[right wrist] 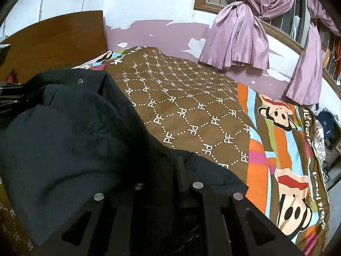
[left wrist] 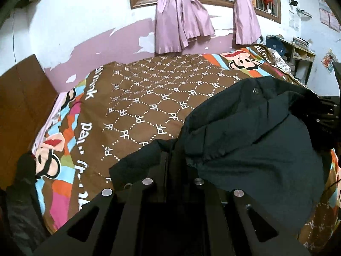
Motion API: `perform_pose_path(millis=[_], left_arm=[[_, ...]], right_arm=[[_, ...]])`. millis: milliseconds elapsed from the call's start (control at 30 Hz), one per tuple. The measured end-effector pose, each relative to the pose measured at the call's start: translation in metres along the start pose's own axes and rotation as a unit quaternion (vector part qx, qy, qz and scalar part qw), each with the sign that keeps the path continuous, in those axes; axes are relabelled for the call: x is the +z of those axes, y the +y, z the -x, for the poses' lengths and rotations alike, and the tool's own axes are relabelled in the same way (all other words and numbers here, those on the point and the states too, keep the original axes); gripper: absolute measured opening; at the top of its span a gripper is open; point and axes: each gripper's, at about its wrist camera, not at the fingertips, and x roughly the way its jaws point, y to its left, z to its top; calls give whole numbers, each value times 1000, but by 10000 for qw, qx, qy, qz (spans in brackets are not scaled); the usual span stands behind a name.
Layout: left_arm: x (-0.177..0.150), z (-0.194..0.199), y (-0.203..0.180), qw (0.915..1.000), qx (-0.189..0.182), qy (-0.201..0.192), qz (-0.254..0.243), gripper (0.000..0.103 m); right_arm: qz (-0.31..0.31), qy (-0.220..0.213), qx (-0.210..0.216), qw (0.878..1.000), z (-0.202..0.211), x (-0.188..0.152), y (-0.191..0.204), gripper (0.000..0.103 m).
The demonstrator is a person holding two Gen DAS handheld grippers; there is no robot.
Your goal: Fold large clothes
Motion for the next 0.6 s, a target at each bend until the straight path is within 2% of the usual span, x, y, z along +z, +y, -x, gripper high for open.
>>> perform_pose_path(millis=[233, 400, 433, 500, 567, 600], left_arm=[[-1, -18, 8, 9997, -96, 37, 238, 10], [1, -20, 8, 9995, -95, 17, 294, 13], [1, -20, 8, 9995, -66, 11, 311, 15], [1, -19, 10, 9993, -59, -29, 375, 21], [2, -16, 12, 9988, -53, -121, 471, 42], [2, -12, 15, 9983, -48, -220, 541, 47]], right_arm=[[-177, -40, 73, 9998, -9, -6, -7, 21], [-327, -118, -6, 9994, -5, -5, -12, 39], [-395, -178, -18, 9991, -2, -6, -15, 42], [-492, -306, -53, 9983, 4, -5, -19, 55], [-542, -414, -66, 9976, 10, -4, -21, 61], [-570, -481, -91, 9972, 13, -4, -23, 65]])
